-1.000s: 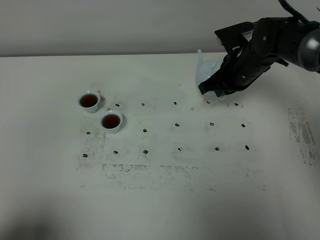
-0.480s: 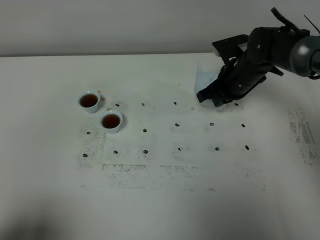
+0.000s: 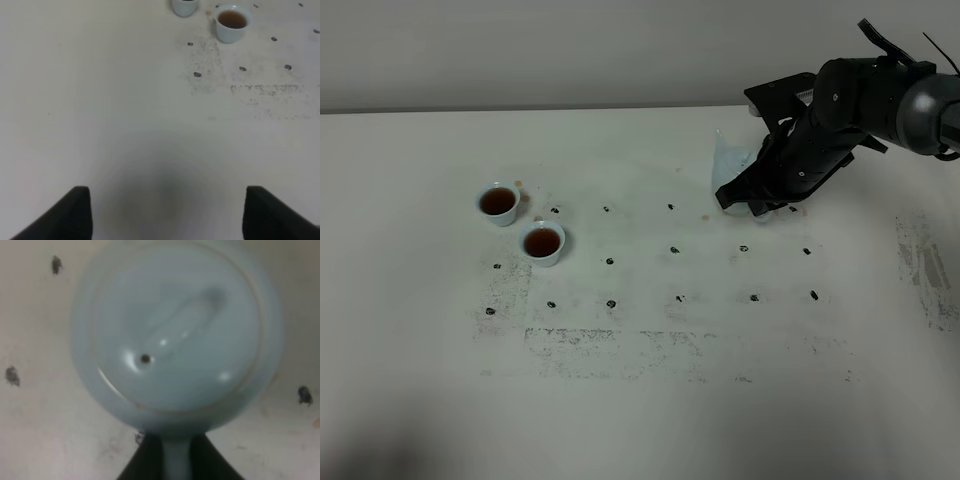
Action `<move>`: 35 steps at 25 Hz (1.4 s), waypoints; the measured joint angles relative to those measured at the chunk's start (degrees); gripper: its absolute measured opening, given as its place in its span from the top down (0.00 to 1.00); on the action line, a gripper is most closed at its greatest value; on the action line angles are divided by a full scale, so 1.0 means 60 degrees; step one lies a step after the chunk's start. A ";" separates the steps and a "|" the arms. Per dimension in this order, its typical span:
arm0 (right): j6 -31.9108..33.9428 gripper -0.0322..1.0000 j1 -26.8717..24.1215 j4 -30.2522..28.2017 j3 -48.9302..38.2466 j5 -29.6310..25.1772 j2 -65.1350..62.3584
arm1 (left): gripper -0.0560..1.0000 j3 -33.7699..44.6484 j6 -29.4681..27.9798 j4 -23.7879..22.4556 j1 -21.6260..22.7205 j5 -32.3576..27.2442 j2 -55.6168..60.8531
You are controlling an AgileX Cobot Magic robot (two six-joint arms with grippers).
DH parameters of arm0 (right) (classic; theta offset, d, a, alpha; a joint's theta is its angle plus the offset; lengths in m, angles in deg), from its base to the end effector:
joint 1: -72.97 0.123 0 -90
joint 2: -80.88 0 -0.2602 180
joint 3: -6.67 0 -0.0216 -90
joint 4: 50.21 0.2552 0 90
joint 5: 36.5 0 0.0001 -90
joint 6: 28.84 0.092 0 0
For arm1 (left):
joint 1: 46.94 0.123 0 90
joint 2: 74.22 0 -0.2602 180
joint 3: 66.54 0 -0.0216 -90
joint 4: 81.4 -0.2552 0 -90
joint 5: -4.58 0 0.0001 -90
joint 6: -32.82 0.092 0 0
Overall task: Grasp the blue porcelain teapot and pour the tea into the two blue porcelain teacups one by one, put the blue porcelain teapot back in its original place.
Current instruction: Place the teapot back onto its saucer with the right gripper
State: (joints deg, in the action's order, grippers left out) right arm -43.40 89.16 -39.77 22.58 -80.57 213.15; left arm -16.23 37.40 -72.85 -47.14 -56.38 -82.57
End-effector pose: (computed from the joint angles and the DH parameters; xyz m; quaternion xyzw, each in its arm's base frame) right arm 0.4236 0.1351 0.1358 -0.2085 0.9605 0.0759 0.1682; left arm 0.0287 -0.0121 0.2672 0.0374 0.8611 -0.0553 0.5040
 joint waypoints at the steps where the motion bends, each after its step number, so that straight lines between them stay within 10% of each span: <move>1: -0.0005 0.93 0.0000 -0.0045 0.0000 0.0008 0.0000 | 0.37 0.0000 0.0000 0.0000 0.0000 0.0000 0.0000; 35: 0.0220 0.93 -0.0020 -0.0446 -0.0011 0.0538 0.0341 | 0.37 0.0000 0.0000 0.0000 0.0000 -0.0008 0.0000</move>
State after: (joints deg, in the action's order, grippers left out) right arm -42.08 89.04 -42.45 22.52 -77.34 215.19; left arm -16.23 37.40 -72.85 -47.14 -56.42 -82.57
